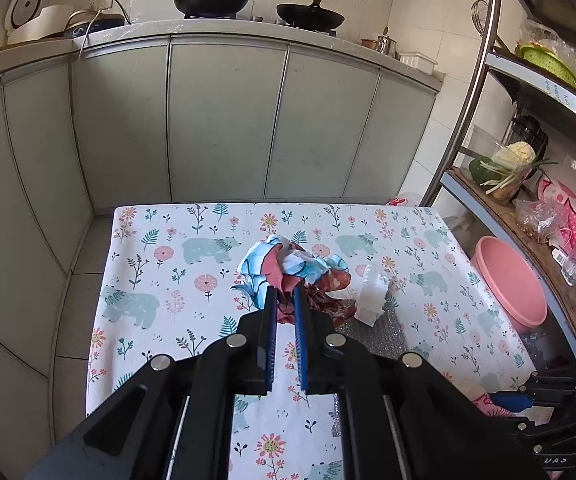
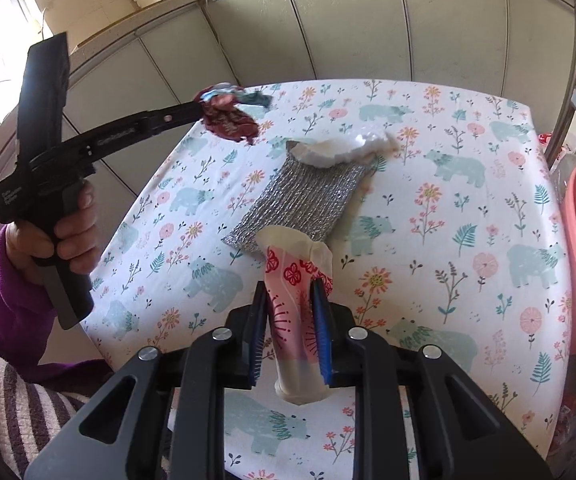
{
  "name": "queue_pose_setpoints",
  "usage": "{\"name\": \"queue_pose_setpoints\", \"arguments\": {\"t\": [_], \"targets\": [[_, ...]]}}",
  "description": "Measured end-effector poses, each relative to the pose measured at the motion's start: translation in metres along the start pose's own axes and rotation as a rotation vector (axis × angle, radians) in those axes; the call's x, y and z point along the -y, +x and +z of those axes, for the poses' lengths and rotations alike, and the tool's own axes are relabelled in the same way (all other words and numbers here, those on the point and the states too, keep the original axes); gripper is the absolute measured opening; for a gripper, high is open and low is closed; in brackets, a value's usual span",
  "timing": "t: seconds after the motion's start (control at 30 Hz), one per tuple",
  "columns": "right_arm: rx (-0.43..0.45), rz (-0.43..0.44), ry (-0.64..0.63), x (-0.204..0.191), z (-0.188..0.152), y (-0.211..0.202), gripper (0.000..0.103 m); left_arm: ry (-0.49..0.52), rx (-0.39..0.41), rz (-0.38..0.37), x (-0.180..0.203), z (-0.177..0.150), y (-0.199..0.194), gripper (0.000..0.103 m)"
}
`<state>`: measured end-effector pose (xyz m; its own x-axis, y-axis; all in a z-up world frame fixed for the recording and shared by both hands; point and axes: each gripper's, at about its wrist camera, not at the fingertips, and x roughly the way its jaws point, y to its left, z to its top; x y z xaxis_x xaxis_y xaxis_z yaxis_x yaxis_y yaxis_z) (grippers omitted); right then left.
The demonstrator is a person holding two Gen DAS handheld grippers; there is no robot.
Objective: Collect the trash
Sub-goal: 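Grasp the crumpled colourful wrapper with the left gripper while the right gripper grasps the paper cup, then carry the wrapper and pink-and-white paper cup over the pink bucket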
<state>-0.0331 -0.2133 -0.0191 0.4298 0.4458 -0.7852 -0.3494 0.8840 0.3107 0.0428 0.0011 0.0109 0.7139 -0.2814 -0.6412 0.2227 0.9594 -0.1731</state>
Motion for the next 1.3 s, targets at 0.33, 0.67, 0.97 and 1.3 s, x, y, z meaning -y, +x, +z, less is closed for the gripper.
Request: {"name": "queue_pose_setpoints", "arguments": {"t": [0.33, 0.67, 0.97, 1.3], "targets": [[0.062, -0.025, 0.032, 0.019, 0.000, -0.026, 0.022, -0.006, 0.048, -0.011, 0.006, 0.014, -0.028, 0.007], [0.184, -0.160, 0.150, 0.070, 0.006, -0.059, 0.022, 0.076, 0.040, -0.073, 0.063, 0.024, -0.017, 0.007], [0.267, -0.364, 0.235, 0.122, 0.012, -0.086, 0.022, 0.186, 0.026, -0.165, 0.143, 0.040, 0.005, 0.007], [0.333, -0.511, 0.300, 0.173, 0.013, -0.106, 0.022, 0.289, 0.006, -0.239, 0.233, 0.051, 0.042, 0.008]]}}
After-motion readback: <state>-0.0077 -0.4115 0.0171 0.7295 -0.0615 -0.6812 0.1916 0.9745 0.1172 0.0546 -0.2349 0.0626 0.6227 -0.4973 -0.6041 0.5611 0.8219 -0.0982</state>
